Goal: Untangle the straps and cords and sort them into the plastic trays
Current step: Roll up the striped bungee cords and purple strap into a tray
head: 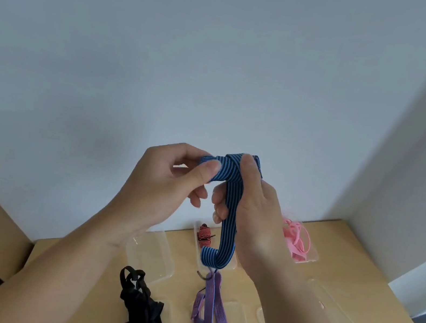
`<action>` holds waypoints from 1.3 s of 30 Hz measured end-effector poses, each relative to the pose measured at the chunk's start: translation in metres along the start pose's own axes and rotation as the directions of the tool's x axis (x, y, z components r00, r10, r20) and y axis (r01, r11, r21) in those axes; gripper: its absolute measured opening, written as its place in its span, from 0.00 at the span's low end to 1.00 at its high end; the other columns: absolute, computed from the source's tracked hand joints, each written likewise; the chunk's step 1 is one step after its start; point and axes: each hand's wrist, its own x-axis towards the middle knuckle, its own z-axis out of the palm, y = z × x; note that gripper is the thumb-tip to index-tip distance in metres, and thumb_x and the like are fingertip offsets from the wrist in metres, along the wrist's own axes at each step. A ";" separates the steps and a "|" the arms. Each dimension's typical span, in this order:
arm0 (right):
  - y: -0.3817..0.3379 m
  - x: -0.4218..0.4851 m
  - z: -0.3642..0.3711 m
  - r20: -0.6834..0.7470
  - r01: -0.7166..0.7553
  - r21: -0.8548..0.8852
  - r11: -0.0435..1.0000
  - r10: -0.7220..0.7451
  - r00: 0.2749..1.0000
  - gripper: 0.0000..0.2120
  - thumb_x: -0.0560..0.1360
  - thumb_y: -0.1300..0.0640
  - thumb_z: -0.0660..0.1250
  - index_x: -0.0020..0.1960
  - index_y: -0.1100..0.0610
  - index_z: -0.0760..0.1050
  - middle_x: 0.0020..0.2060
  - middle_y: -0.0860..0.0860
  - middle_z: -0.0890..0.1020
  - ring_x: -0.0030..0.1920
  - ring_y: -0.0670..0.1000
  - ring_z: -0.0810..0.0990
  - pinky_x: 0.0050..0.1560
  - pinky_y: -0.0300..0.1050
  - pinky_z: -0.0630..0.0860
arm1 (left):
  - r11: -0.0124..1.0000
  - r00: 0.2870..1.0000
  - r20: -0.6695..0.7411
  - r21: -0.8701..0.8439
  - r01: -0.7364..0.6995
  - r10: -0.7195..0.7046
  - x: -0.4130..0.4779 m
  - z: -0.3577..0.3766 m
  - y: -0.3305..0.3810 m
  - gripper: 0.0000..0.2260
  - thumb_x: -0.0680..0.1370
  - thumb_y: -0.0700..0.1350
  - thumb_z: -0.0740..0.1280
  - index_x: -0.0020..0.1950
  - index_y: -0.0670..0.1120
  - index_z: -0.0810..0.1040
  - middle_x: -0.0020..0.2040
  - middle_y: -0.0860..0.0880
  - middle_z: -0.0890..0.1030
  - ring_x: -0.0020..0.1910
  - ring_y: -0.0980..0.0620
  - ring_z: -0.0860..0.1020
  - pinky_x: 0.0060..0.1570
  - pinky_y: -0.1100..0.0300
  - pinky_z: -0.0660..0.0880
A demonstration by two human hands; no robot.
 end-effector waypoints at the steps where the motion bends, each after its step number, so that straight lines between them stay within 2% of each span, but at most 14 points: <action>1: 0.001 0.000 0.002 -0.005 -0.015 0.025 1.000 0.015 1.000 0.29 0.83 0.41 0.55 0.42 0.63 0.80 0.30 0.55 0.79 0.28 0.52 0.72 0.39 0.52 0.70 | 0.997 0.998 -0.026 0.054 -0.058 0.059 -0.001 0.002 -0.001 0.07 0.77 0.45 0.73 0.52 0.43 0.83 0.39 0.50 0.83 0.33 0.49 0.82 0.36 0.56 0.78; 3: 0.001 0.000 0.005 -0.009 -0.078 0.100 0.992 0.079 0.997 0.29 0.82 0.38 0.56 0.40 0.59 0.81 0.29 0.55 0.77 0.26 0.52 0.70 0.36 0.51 0.70 | 0.925 0.953 -0.060 0.268 -0.271 0.297 -0.003 0.006 -0.006 0.07 0.77 0.41 0.74 0.54 0.44 0.82 0.42 0.52 0.83 0.35 0.52 0.82 0.36 0.59 0.79; 6: -0.004 0.000 0.004 0.038 -0.227 0.195 0.954 0.224 0.974 0.28 0.78 0.32 0.61 0.39 0.57 0.78 0.29 0.53 0.74 0.25 0.50 0.67 0.30 0.45 0.67 | 0.606 0.752 0.078 0.541 -0.584 0.655 -0.002 0.007 -0.019 0.09 0.77 0.35 0.73 0.56 0.43 0.82 0.48 0.48 0.79 0.38 0.54 0.79 0.37 0.57 0.79; 10: -0.008 0.001 -0.001 0.113 -0.342 0.268 0.901 0.323 0.940 0.20 0.77 0.36 0.64 0.43 0.53 0.78 0.30 0.50 0.72 0.25 0.48 0.64 0.27 0.41 0.64 | 0.403 0.634 0.189 0.630 -0.664 0.750 0.000 0.006 -0.028 0.13 0.76 0.31 0.70 0.56 0.46 0.81 0.55 0.49 0.76 0.44 0.45 0.81 0.40 0.51 0.79; 13: -0.005 0.002 -0.003 0.104 -0.286 0.335 0.898 0.266 0.958 0.18 0.79 0.42 0.64 0.40 0.54 0.80 0.29 0.50 0.71 0.26 0.48 0.62 0.26 0.41 0.63 | 0.612 0.746 0.145 0.482 -0.627 0.650 -0.003 0.006 -0.023 0.15 0.75 0.33 0.70 0.59 0.46 0.82 0.57 0.48 0.78 0.49 0.50 0.81 0.47 0.58 0.78; 15: -0.004 0.002 -0.003 0.098 -0.240 0.331 0.913 0.219 0.971 0.18 0.79 0.43 0.64 0.43 0.56 0.79 0.30 0.50 0.71 0.26 0.48 0.62 0.26 0.41 0.63 | 0.907 0.936 0.009 0.243 -0.344 0.353 -0.007 0.008 -0.013 0.15 0.75 0.40 0.72 0.61 0.49 0.80 0.54 0.51 0.80 0.48 0.51 0.81 0.45 0.59 0.79; 17: -0.002 0.002 -0.003 0.086 -0.198 0.299 0.933 0.180 0.980 0.18 0.80 0.43 0.63 0.44 0.57 0.78 0.30 0.51 0.72 0.26 0.48 0.62 0.27 0.42 0.62 | 0.995 0.997 -0.037 0.083 -0.063 0.066 -0.006 0.010 -0.005 0.10 0.77 0.47 0.74 0.58 0.50 0.81 0.48 0.54 0.83 0.42 0.53 0.82 0.40 0.64 0.78; 20: 0.001 0.002 0.000 0.064 -0.155 0.266 0.952 0.143 0.988 0.20 0.81 0.44 0.62 0.38 0.56 0.77 0.30 0.53 0.71 0.27 0.49 0.62 0.26 0.43 0.59 | 0.988 0.998 -0.055 0.154 -0.030 0.039 -0.007 0.013 -0.003 0.09 0.78 0.48 0.73 0.56 0.48 0.83 0.41 0.55 0.84 0.34 0.55 0.83 0.37 0.67 0.76; 23: 0.003 0.000 0.002 0.071 -0.169 0.284 0.944 0.156 0.985 0.22 0.81 0.42 0.61 0.36 0.55 0.77 0.30 0.53 0.71 0.26 0.49 0.60 0.27 0.42 0.55 | 0.949 0.974 -0.121 0.275 -0.153 0.192 -0.008 0.016 -0.007 0.09 0.77 0.43 0.75 0.57 0.48 0.83 0.41 0.54 0.83 0.35 0.56 0.83 0.39 0.66 0.78; 27: 0.003 -0.003 0.002 0.105 -0.237 0.287 0.928 0.215 0.971 0.26 0.79 0.34 0.60 0.39 0.56 0.78 0.30 0.51 0.71 0.25 0.47 0.61 0.25 0.39 0.57 | 0.652 0.770 -0.031 0.556 -0.516 0.637 -0.004 0.015 -0.021 0.10 0.75 0.34 0.74 0.56 0.39 0.82 0.47 0.47 0.80 0.40 0.55 0.79 0.45 0.64 0.78; 32: 0.002 -0.003 0.000 0.158 -0.329 0.292 0.898 0.294 0.943 0.23 0.76 0.32 0.64 0.37 0.51 0.73 0.30 0.49 0.66 0.26 0.47 0.57 0.24 0.39 0.54 | 0.371 0.591 0.126 0.670 -0.643 0.797 -0.003 0.016 -0.033 0.07 0.78 0.32 0.69 0.55 0.36 0.84 0.50 0.45 0.81 0.45 0.45 0.81 0.48 0.59 0.77; 35: 0.006 -0.002 -0.005 0.101 -0.308 0.297 0.904 0.291 0.951 0.19 0.78 0.38 0.63 0.37 0.51 0.71 0.34 0.51 0.56 0.30 0.49 0.52 0.28 0.42 0.49 | 0.461 0.659 0.216 0.560 -0.688 0.720 -0.004 0.016 -0.032 0.10 0.78 0.32 0.69 0.57 0.38 0.84 0.50 0.46 0.82 0.48 0.48 0.81 0.51 0.60 0.77; 37: 0.008 -0.003 -0.009 0.074 -0.266 0.267 0.926 0.255 0.964 0.19 0.79 0.41 0.62 0.37 0.53 0.73 0.36 0.52 0.54 0.31 0.50 0.50 0.29 0.44 0.48 | 0.705 0.793 0.189 0.373 -0.604 0.579 -0.007 0.014 -0.028 0.11 0.77 0.34 0.69 0.58 0.41 0.82 0.51 0.49 0.83 0.50 0.51 0.82 0.52 0.58 0.78; 39: 0.008 -0.004 -0.011 0.082 -0.223 0.231 0.947 0.210 0.974 0.19 0.80 0.42 0.61 0.36 0.53 0.72 0.35 0.53 0.53 0.31 0.50 0.50 0.29 0.44 0.48 | 0.925 0.937 0.103 0.155 -0.346 0.334 -0.006 0.013 -0.020 0.09 0.79 0.39 0.69 0.58 0.46 0.81 0.51 0.53 0.85 0.53 0.52 0.83 0.53 0.61 0.79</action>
